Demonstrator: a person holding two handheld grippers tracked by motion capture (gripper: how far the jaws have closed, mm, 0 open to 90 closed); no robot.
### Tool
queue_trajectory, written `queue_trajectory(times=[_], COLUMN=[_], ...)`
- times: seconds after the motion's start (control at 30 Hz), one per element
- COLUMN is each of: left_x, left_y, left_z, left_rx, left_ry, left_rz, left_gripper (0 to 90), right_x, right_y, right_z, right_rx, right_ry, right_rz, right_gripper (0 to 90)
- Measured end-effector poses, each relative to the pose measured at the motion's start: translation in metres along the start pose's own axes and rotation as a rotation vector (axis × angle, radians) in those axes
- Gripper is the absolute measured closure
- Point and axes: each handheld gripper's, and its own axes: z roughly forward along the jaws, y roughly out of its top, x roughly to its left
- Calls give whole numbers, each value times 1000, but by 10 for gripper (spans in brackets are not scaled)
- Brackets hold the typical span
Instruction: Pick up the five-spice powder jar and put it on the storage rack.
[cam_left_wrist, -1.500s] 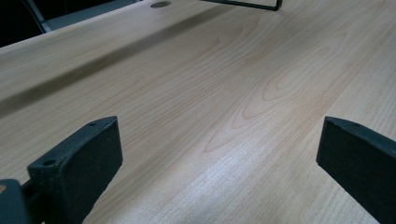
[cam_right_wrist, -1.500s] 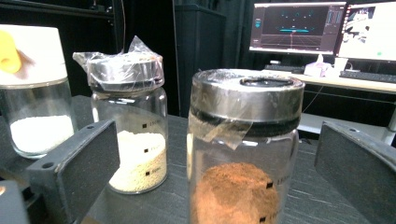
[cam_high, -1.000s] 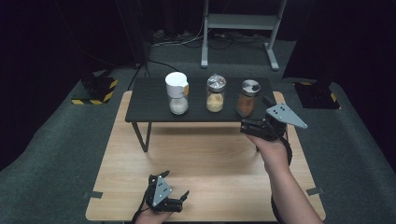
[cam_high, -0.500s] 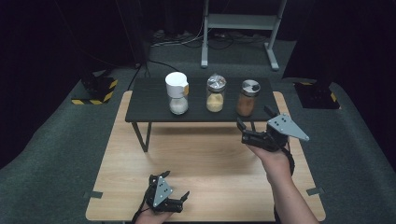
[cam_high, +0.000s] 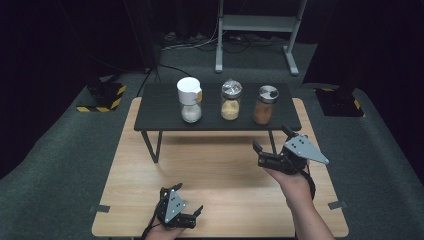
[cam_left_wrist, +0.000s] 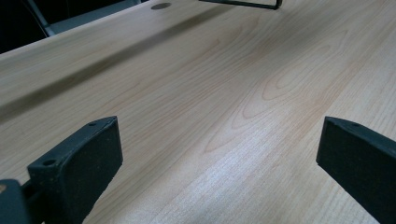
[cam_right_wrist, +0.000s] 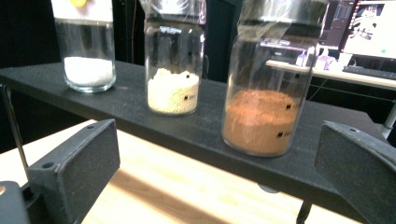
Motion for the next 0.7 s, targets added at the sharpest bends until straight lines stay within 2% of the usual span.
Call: queue_trajectory(times=[0.43, 0.7], left_x=[0, 0], left_y=[0, 0], left_z=[0, 1], left_rx=[3, 5], left_ry=[-4, -6], left_rz=[-1, 1], left_gripper=[6, 6], right_x=[6, 9], right_y=[-20, -35], right_z=[-8, -11], right_rx=[40, 75], right_ry=[10, 15], right_rz=[-14, -7], right_gripper=[0, 0])
